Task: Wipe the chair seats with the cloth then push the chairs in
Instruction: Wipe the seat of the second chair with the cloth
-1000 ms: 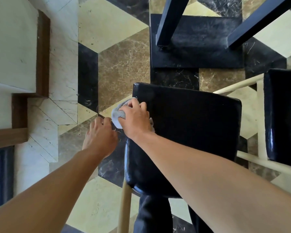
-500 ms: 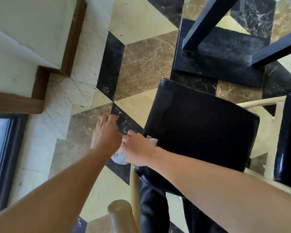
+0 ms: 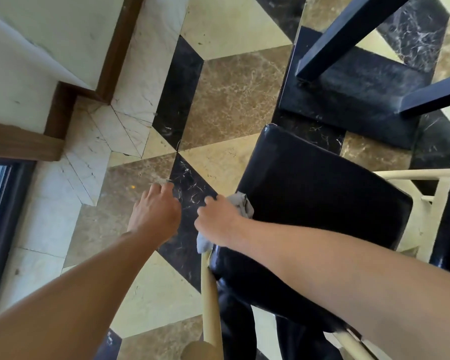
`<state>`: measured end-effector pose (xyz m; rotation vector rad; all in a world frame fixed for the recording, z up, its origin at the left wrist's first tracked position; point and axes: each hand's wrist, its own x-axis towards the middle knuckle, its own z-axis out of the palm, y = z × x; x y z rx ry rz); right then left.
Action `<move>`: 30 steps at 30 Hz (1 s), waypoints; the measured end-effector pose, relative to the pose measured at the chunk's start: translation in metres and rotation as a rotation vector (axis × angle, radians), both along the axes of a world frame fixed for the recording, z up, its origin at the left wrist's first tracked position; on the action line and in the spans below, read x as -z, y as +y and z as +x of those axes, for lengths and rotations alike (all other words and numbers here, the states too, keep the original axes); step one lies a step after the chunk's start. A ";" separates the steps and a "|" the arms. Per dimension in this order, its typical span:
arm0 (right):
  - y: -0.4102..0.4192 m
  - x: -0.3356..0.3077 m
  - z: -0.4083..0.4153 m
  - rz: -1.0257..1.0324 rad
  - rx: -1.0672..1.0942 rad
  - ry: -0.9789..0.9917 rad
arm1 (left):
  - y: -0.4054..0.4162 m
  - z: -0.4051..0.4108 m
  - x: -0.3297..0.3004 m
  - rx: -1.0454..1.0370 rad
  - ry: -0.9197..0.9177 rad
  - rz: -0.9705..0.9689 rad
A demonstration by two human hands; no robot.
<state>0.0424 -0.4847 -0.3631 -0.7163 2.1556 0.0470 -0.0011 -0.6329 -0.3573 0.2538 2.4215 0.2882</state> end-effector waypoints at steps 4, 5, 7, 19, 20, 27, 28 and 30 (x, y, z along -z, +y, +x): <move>0.042 0.000 -0.047 0.070 0.160 0.050 | 0.031 -0.025 0.006 0.046 -0.010 0.016; 0.054 0.000 -0.058 0.093 0.202 0.044 | 0.041 -0.030 0.007 0.059 -0.011 0.022; 0.079 0.000 -0.078 0.115 0.273 0.062 | 0.061 -0.039 0.010 0.078 -0.003 0.031; 0.215 0.013 -0.120 -0.116 1.065 0.240 | 0.148 -0.048 0.010 0.176 0.058 0.081; 0.225 0.013 -0.114 -0.141 1.108 0.220 | 0.152 -0.046 0.009 0.196 0.067 0.089; 0.304 0.016 -0.038 -0.113 1.257 0.173 | 0.184 -0.035 -0.003 0.284 0.105 0.123; 0.315 0.016 -0.025 -0.099 1.280 0.172 | 0.189 -0.033 -0.005 0.298 0.110 0.121; 0.335 0.015 -0.003 -0.082 1.288 0.155 | 0.200 -0.028 -0.008 0.321 0.113 0.111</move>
